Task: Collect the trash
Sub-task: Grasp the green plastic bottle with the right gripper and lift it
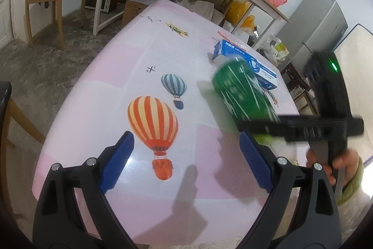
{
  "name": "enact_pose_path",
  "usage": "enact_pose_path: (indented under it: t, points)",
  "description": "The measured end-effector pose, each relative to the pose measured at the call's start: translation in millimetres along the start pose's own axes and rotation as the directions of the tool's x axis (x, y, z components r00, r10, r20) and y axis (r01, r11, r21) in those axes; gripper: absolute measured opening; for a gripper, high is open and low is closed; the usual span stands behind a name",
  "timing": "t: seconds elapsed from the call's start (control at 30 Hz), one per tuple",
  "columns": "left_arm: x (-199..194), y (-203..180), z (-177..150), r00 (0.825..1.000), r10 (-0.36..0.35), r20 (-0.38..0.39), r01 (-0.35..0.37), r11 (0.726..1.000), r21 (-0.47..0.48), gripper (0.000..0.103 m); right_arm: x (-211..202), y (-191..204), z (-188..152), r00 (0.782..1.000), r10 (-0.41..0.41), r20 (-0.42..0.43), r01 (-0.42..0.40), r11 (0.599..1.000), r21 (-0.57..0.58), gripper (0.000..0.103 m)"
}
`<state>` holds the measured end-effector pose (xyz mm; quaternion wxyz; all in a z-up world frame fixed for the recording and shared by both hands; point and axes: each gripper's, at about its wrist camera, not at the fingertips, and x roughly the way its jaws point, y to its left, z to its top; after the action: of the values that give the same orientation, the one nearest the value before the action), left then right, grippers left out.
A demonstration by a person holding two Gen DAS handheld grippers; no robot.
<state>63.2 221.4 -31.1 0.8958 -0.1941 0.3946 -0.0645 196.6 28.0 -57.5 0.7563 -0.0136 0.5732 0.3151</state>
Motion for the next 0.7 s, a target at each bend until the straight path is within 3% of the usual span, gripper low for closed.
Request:
enact_pose_path:
  t: [0.13, 0.3, 0.47, 0.7]
  points:
    - [0, -9, 0, 1.0, 0.006, -0.004, -0.006, 1.0, 0.015, 0.088, -17, -8, -34, 1.0, 0.004, 0.008, -0.004, 1.0, -0.002, 0.065]
    - [3, -21, 1, 1.0, 0.0, -0.013, 0.001, 0.999, 0.033, 0.088, -46, -32, -79, 0.997, -0.051, 0.054, 0.049, 0.998, 0.044, 0.065]
    - [11, -40, 4, 0.999, -0.022, -0.024, 0.024, 0.997, 0.071, 0.088, -72, -67, -107, 0.99, -0.097, 0.099, 0.078, 0.981, 0.178, 0.065]
    - [33, -76, 27, 0.998, -0.046, -0.042, 0.052, 0.989, 0.142, 0.087, -108, -125, -144, 0.969, -0.167, 0.18, 0.092, 0.926, 0.366, 0.065]
